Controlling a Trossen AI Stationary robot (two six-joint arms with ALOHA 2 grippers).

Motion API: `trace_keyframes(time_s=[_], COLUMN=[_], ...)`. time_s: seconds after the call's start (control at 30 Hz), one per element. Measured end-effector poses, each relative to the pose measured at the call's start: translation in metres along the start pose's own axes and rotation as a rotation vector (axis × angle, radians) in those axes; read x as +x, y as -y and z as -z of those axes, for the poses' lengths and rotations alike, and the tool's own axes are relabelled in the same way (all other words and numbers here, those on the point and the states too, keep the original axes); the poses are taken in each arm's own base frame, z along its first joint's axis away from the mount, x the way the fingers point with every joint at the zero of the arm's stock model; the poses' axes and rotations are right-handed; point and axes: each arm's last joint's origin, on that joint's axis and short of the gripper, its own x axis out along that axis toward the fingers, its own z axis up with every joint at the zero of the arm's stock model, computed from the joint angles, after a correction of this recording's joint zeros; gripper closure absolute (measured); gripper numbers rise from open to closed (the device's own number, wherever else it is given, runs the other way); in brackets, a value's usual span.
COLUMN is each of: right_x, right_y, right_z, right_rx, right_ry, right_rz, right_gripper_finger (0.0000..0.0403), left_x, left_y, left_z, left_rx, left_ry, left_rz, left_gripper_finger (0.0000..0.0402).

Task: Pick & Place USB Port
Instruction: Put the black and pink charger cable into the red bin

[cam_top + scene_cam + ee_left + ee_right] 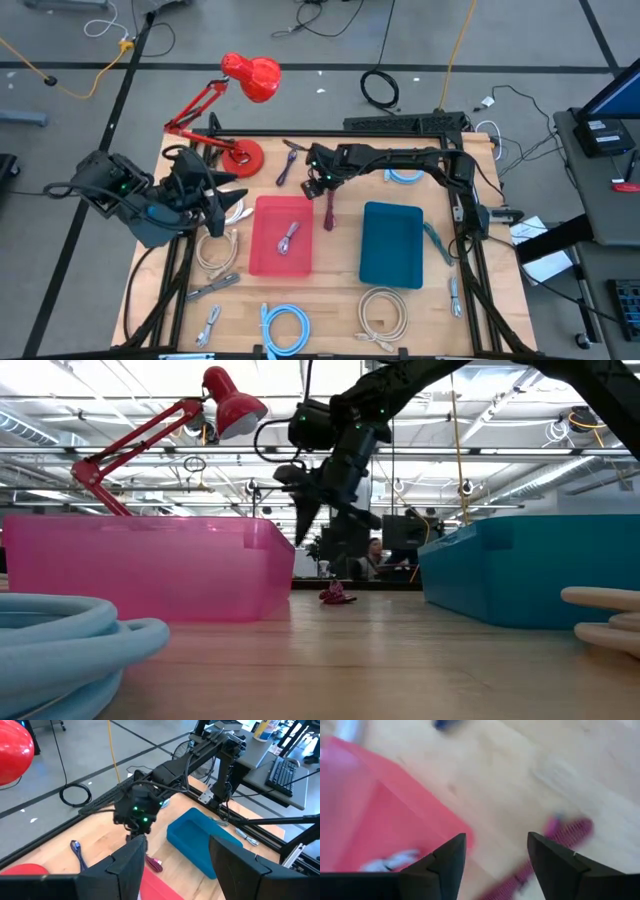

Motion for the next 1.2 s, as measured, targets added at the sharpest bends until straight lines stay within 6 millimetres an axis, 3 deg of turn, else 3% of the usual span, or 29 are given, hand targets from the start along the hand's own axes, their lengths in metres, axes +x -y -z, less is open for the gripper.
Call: trace_keyframes(time_s=[0.2,0.73,0.87,1.07,1.2], right_x=[-0.003,-0.007,-0.012,-0.035,-0.079], right_y=[-0.016,-0.028,-0.035,-0.055,-0.071], right_z=[-0.009,-0.012,-0.019,-0.039,-0.055], right_rx=[0.018,-0.074,-0.076,-0.028,-0.034], right_ry=[0.007,-0.056,-0.053,0.037,0.256], right_rz=[-0.250,-0.481,-0.620,-0.940,-1.319], right_gripper_finger=[0.0202,0.0206,0.0206,0.0206,0.0206], left_x=[0.003,0.004,0.004,0.004,0.005], left_y=[-0.002,-0.003,-0.003,-0.004,-0.004], left_z=[-0.002,-0.003,-0.003,-0.004,-0.004], left_rx=[-0.015,-0.050,-0.050,-0.053,-0.054], left_ry=[-0.004,-0.016,-0.013,-0.004,-0.003], left_rz=[-0.011,-0.011,-0.013,-0.018,-0.021], left_gripper_finger=[0.0179,0.0179,0.0179,0.0179,0.0179])
